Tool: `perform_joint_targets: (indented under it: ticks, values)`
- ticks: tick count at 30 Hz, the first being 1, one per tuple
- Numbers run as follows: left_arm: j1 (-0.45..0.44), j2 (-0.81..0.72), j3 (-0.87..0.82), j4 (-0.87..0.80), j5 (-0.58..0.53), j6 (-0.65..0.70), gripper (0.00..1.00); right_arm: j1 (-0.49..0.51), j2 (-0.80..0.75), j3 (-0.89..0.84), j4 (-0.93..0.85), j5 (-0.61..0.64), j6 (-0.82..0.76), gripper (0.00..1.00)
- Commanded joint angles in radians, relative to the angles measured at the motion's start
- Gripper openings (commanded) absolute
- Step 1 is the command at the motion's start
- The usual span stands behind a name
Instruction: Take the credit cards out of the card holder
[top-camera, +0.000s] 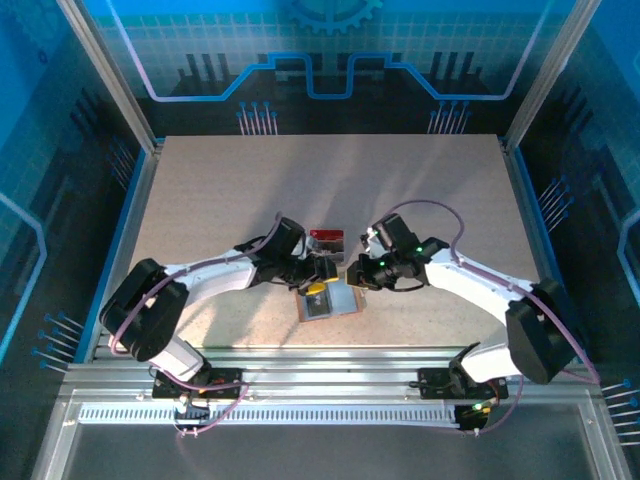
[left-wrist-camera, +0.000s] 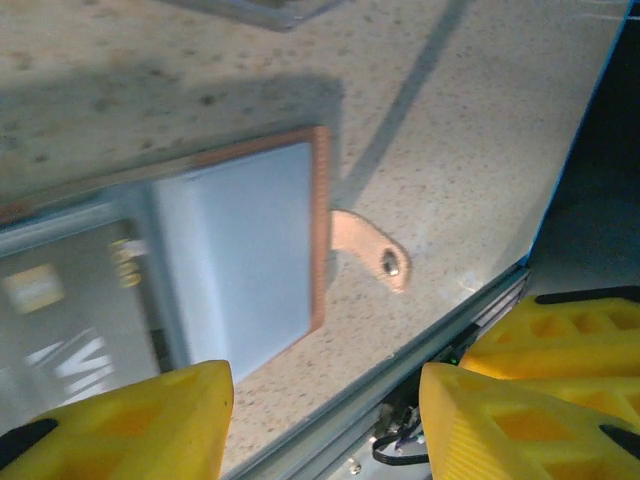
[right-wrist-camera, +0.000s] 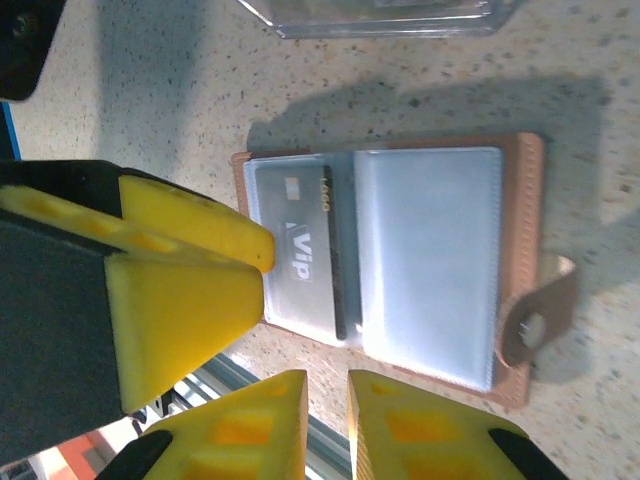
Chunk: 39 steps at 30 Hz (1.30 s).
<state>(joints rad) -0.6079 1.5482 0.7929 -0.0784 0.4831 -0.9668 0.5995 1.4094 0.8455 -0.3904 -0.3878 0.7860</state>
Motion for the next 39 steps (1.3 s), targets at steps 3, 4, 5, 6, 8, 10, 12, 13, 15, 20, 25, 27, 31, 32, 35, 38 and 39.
perform_joint_targets:
  ticks: [3,4,5,6,8,10,12,13,15,20,25,27,31,32,35,38,39]
  values:
    - [0.031,-0.072,-0.088,-0.025,-0.019,-0.005,0.52,0.043,0.094,0.075,0.063,-0.053,0.013,0.17]
    - [0.037,-0.083,-0.104,-0.022,-0.020,-0.008,0.52,0.050,0.113,0.080,0.072,-0.057,0.015,0.17]
    - [0.042,-0.094,-0.115,-0.020,-0.020,-0.008,0.52,0.055,0.126,0.084,0.081,-0.062,0.017,0.17]
    - [0.048,-0.103,-0.130,-0.014,-0.020,-0.010,0.51,0.061,0.145,0.085,0.093,-0.066,0.019,0.17]
    - [0.057,-0.116,-0.149,-0.004,-0.014,-0.015,0.49,0.068,0.176,0.086,0.114,-0.076,0.024,0.17]
    - [0.062,-0.119,-0.167,0.017,-0.002,-0.023,0.46,0.075,0.200,0.079,0.142,-0.087,0.035,0.17]
    - [0.064,-0.115,-0.179,0.035,0.007,-0.030,0.43,0.077,0.216,0.066,0.175,-0.095,0.049,0.17]
    - [0.064,-0.110,-0.182,0.045,0.010,-0.033,0.41,0.077,0.224,0.063,0.187,-0.102,0.054,0.17]
    - [0.064,-0.092,-0.188,0.070,0.023,-0.042,0.34,0.079,0.235,0.057,0.200,-0.107,0.059,0.17]
    - [0.063,-0.056,-0.194,0.115,0.048,-0.063,0.25,0.079,0.249,0.050,0.204,-0.105,0.058,0.16]
    - [0.064,-0.038,-0.186,0.109,0.052,-0.052,0.18,0.080,0.261,0.047,0.202,-0.100,0.052,0.16]
    - [0.063,-0.030,-0.185,0.102,0.050,-0.049,0.15,0.080,0.263,0.046,0.199,-0.095,0.050,0.16]
    - [0.064,-0.003,-0.174,0.083,0.063,-0.033,0.14,0.080,0.270,0.046,0.199,-0.099,0.047,0.16]
    - [0.064,0.000,-0.171,0.078,0.063,-0.028,0.14,0.080,0.273,0.047,0.195,-0.100,0.044,0.16]
    - [0.064,0.003,-0.168,0.062,0.057,-0.018,0.14,0.080,0.283,0.051,0.189,-0.102,0.038,0.16]
    - [0.064,0.003,-0.170,0.040,0.040,-0.003,0.14,0.080,0.295,0.047,0.195,-0.107,0.041,0.16]
    - [0.063,-0.001,-0.170,0.023,0.027,0.006,0.13,0.080,0.299,0.045,0.199,-0.108,0.042,0.17]
